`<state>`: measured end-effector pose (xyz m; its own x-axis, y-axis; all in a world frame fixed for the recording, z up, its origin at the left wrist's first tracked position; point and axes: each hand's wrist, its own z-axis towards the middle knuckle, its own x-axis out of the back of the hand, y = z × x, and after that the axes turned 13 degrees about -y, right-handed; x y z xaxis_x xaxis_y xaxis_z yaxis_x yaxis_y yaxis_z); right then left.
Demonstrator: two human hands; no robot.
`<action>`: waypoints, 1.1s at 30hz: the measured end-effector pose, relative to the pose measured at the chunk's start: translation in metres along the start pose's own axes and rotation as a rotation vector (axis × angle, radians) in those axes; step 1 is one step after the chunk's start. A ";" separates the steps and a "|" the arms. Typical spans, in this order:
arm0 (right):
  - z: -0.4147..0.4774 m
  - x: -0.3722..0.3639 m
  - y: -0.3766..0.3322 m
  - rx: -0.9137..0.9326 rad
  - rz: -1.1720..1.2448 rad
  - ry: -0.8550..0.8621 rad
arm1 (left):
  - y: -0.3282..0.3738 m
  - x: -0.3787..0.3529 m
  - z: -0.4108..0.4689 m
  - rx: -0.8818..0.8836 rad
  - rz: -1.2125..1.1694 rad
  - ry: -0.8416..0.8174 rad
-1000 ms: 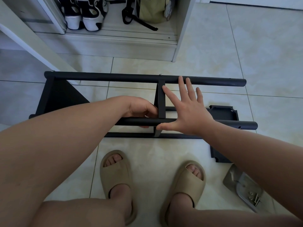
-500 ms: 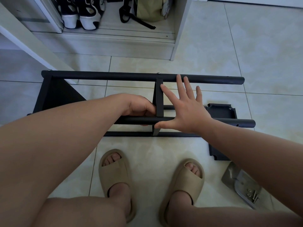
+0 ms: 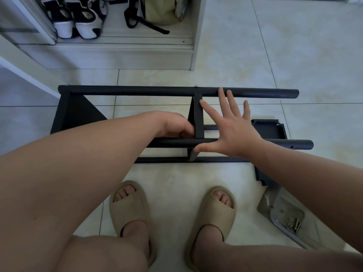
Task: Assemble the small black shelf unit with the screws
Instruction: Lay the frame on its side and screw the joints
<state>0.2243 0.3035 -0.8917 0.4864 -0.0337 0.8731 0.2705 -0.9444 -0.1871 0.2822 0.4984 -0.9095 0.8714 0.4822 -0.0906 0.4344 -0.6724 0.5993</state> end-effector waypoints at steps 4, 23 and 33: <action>-0.012 0.000 0.026 -0.011 0.013 -0.003 | 0.018 -0.015 0.018 -0.011 0.022 0.013; -0.002 -0.004 0.001 0.004 -0.014 0.011 | -0.005 -0.001 -0.001 0.073 -0.016 -0.112; 0.028 -0.001 -0.056 0.029 -0.019 0.004 | -0.047 0.040 -0.037 0.044 -0.002 -0.061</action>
<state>0.2320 0.3656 -0.8946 0.4778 -0.0167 0.8783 0.3042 -0.9348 -0.1833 0.2878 0.5703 -0.9121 0.8821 0.4495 -0.1410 0.4448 -0.6959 0.5639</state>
